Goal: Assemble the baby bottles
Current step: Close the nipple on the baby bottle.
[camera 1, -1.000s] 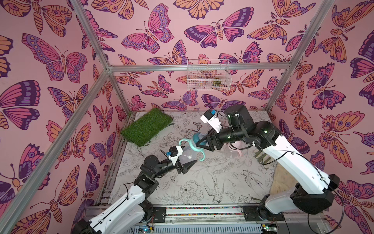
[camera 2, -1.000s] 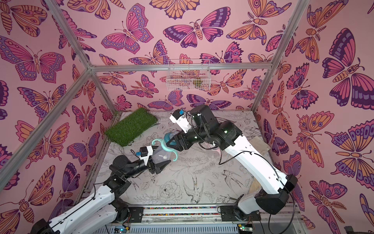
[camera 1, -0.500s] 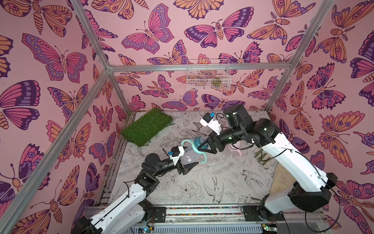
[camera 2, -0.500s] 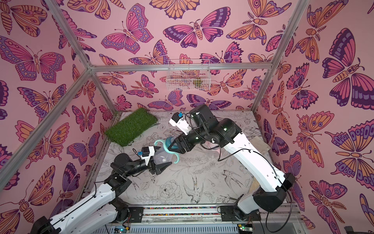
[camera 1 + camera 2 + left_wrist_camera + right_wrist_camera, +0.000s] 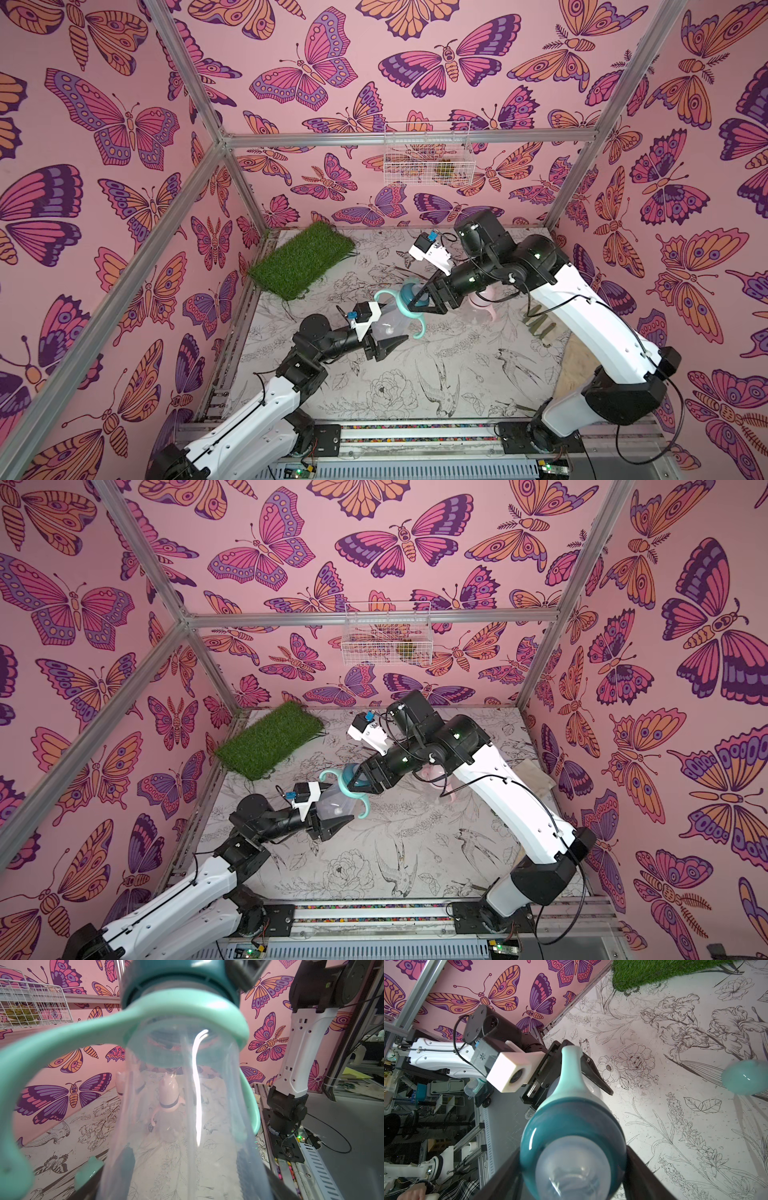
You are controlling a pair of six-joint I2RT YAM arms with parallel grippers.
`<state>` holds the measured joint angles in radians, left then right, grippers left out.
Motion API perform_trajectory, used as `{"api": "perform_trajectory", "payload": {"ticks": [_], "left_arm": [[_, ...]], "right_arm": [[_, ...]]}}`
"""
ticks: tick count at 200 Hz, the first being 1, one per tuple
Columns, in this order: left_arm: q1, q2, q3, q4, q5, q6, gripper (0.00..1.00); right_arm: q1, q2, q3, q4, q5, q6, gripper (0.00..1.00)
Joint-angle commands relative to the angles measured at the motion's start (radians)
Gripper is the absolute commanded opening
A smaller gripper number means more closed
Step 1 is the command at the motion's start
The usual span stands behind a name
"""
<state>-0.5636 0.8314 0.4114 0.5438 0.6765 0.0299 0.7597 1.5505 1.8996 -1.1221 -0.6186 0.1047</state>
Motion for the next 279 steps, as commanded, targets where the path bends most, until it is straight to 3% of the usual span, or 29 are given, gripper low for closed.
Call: {"api": "perform_trajectory", "payload": {"ticks": [1,45,131,198,222,279], "left_arm": [[-0.009,-0.022,0.044,0.039,-0.029,0.031,0.00],[-0.029,-0.041,0.035,0.028,-0.147,0.094,0.00],[-0.171,-0.018,0.030,0.013,-0.586,0.389,0.00],[-0.223,0.029,0.004,0.138,-0.762,0.467,0.00],[-0.223,0.035,-0.010,0.199,-0.751,0.434,0.00],[-0.208,0.033,-0.005,0.239,-0.677,0.263,0.00]], "right_arm": [[0.010,0.015,0.007,-0.037,-0.067,0.006,0.28],[0.011,0.066,-0.013,0.058,-0.044,0.156,0.27],[0.013,0.070,-0.131,0.328,0.077,0.502,0.21],[0.056,0.038,-0.221,0.540,0.288,0.783,0.20],[0.069,0.048,-0.208,0.558,0.281,0.784,0.39],[0.073,-0.057,-0.156,0.489,0.271,0.521,0.91]]}}
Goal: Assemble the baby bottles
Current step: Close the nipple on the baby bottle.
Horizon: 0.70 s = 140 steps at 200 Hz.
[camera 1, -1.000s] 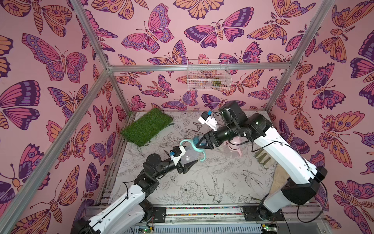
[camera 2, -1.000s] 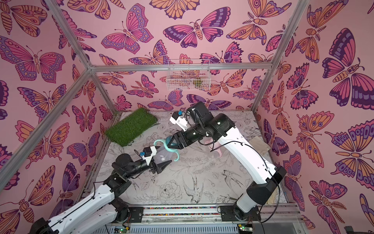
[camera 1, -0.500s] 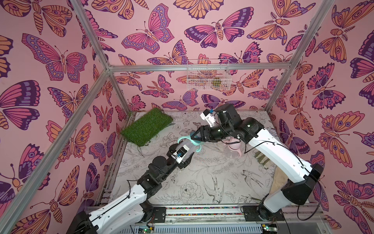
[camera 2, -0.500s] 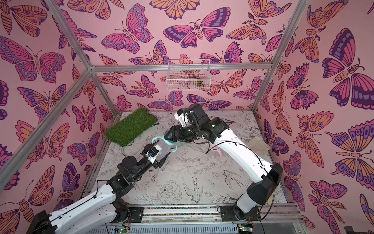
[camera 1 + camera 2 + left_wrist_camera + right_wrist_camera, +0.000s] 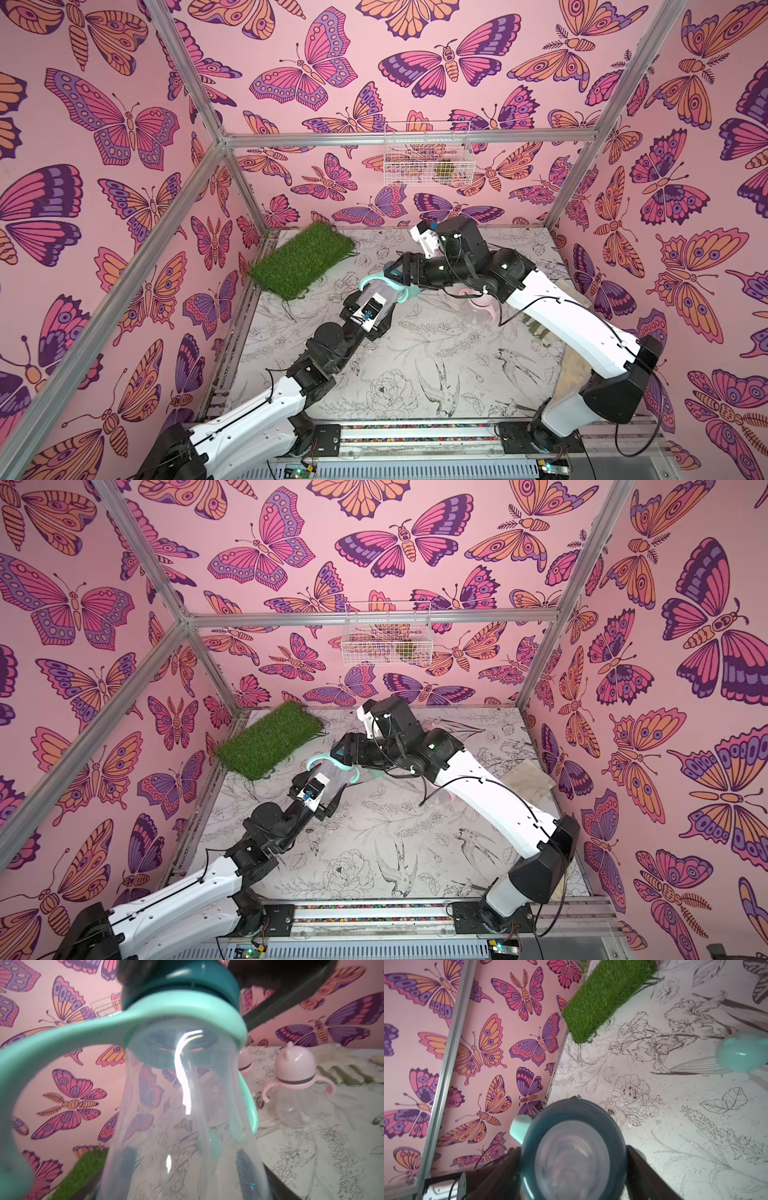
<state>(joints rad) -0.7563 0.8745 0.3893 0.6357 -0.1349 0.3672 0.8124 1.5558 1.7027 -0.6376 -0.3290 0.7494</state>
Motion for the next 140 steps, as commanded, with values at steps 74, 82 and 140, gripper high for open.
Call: {"api": "perform_trajectory", "payload": {"ticks": [74,82,140], "left_arm": [[0.102,0.017,0.059,0.142,0.351,-0.300,0.00],[0.123,0.017,0.067,0.137,0.401,-0.334,0.00],[0.208,0.036,0.099,0.230,0.785,-0.540,0.00]], "right_arm": [[-0.001,-0.210,0.078,-0.170,-0.056,-0.377,0.99],[-0.002,-0.222,0.079,-0.198,-0.047,-0.418,0.99],[-0.021,-0.289,0.014,-0.183,-0.085,-0.734,1.00]]}}
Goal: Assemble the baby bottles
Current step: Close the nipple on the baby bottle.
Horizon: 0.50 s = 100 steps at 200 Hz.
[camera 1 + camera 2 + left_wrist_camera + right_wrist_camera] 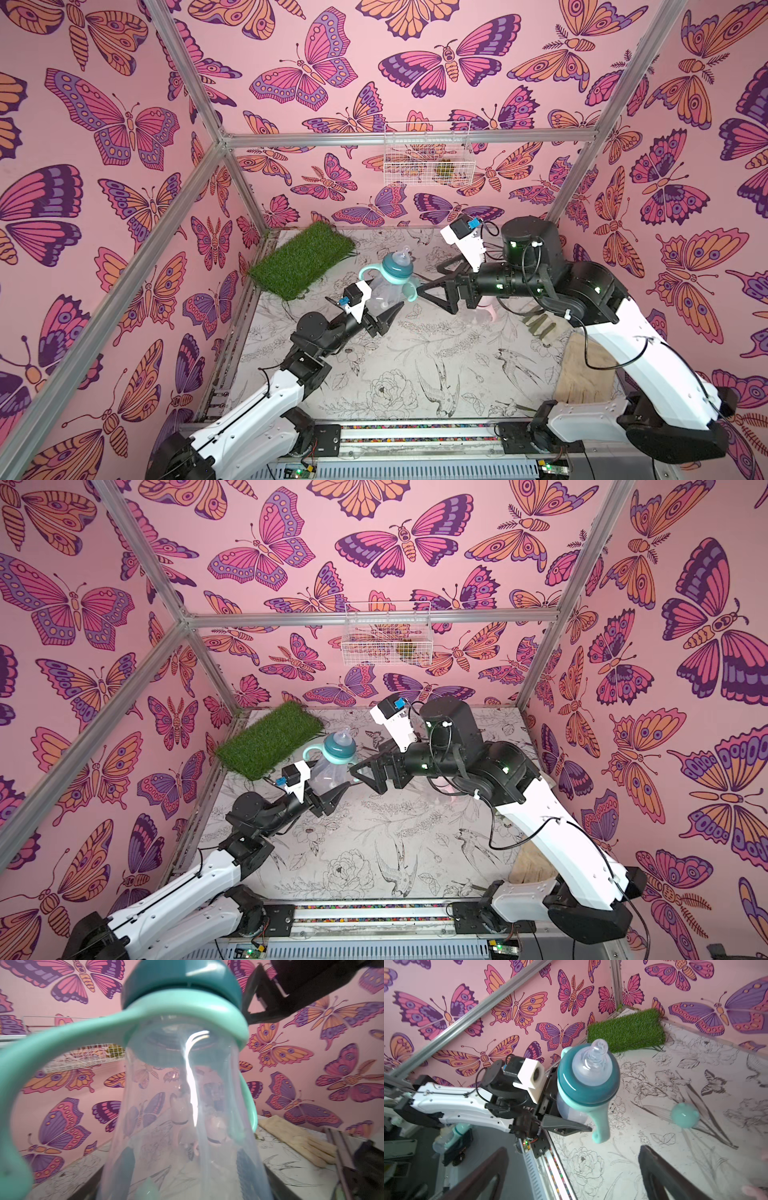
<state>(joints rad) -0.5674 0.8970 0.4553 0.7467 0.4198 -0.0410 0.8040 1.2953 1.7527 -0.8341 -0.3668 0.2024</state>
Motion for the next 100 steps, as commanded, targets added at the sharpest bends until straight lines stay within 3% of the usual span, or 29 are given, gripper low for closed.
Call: {"api": "perform_trajectory", "payload": {"ticks": [1,25,55,100], "left_arm": [[0.020,0.014,0.034,0.123,0.237,-0.136,0.00],[0.026,0.050,0.045,0.221,0.338,-0.229,0.00],[0.027,0.091,0.059,0.318,0.375,-0.301,0.00],[0.029,0.130,0.081,0.383,0.414,-0.350,0.00]], "right_arm": [[-0.013,-0.030,-0.038,0.018,-0.051,-0.190,1.00],[-0.038,-0.049,-0.079,0.120,-0.177,-0.235,0.98],[-0.055,-0.037,-0.079,0.192,-0.312,-0.232,0.97],[-0.055,-0.013,-0.072,0.257,-0.390,-0.209,0.97]]}}
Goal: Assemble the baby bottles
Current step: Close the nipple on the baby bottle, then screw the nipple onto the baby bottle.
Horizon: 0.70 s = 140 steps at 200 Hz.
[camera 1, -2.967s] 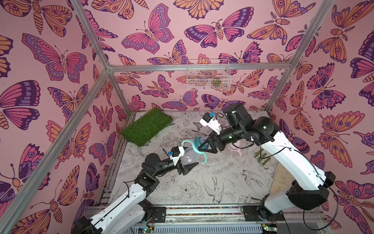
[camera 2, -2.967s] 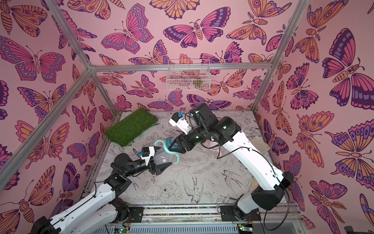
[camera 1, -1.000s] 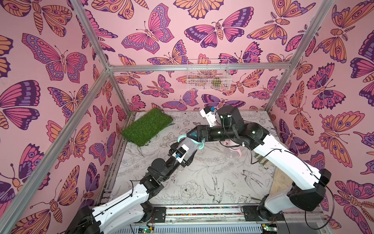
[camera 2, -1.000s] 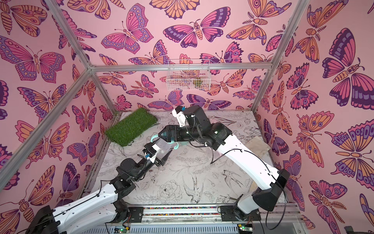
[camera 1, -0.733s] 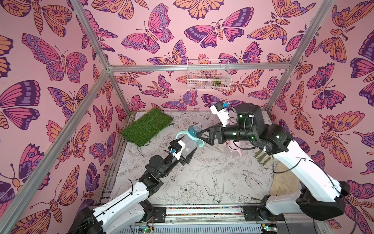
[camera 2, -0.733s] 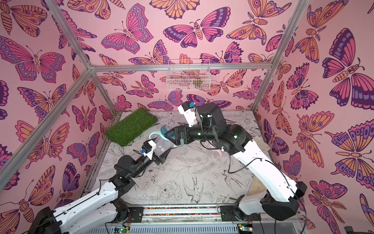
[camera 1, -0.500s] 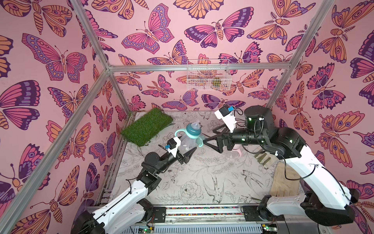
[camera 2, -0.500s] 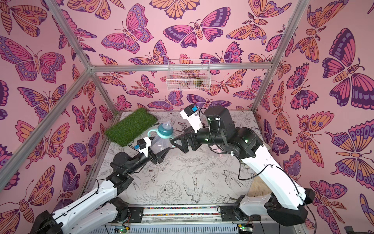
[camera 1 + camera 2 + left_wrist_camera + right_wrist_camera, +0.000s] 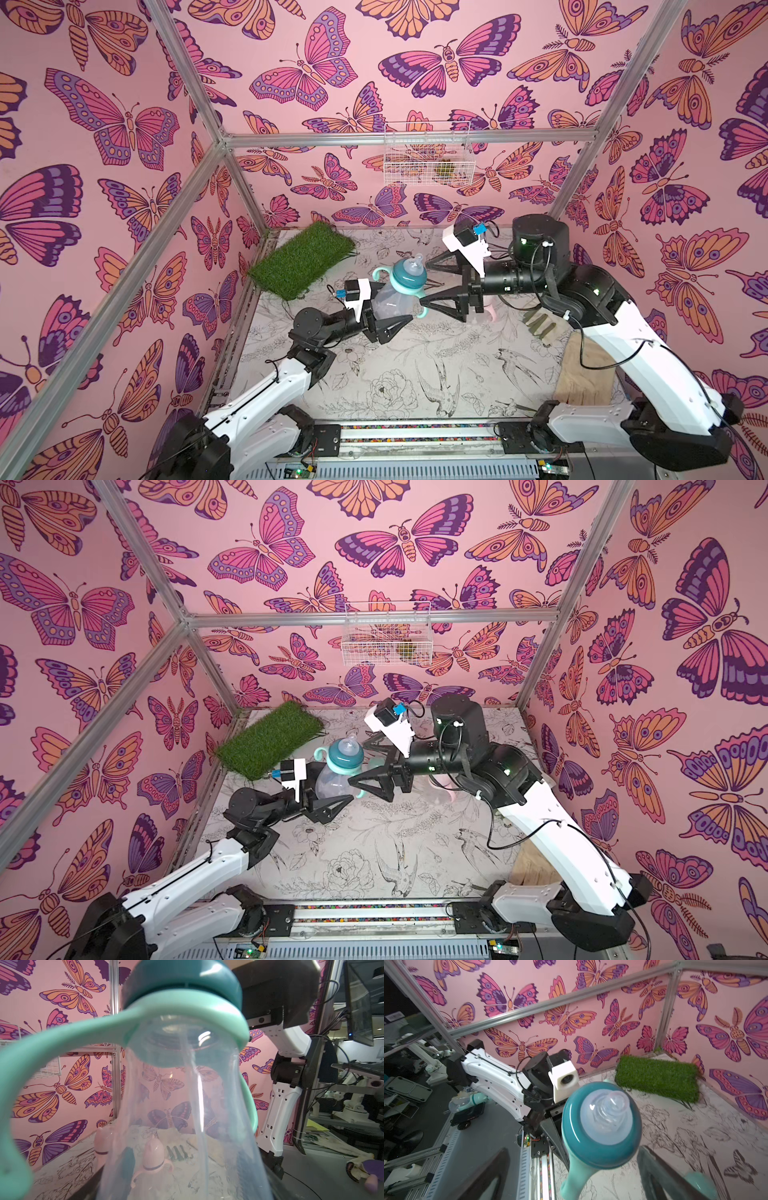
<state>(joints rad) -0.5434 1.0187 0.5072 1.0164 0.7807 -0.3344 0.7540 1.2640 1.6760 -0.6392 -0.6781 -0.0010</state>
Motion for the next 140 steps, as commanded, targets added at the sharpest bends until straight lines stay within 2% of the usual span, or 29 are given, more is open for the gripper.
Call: {"api": "perform_trajectory", "payload": {"ticks": [1,140], "left_arm": [[0.005,0.009,0.030,0.113,0.053,-0.057,0.00],[0.005,-0.002,0.029,0.110,0.057,-0.054,0.00]], "right_arm": [[-0.005,0.019,0.005,0.063,-0.078,-0.006,0.97],[-0.005,0.083,0.050,0.126,-0.080,0.032,0.91]]}}
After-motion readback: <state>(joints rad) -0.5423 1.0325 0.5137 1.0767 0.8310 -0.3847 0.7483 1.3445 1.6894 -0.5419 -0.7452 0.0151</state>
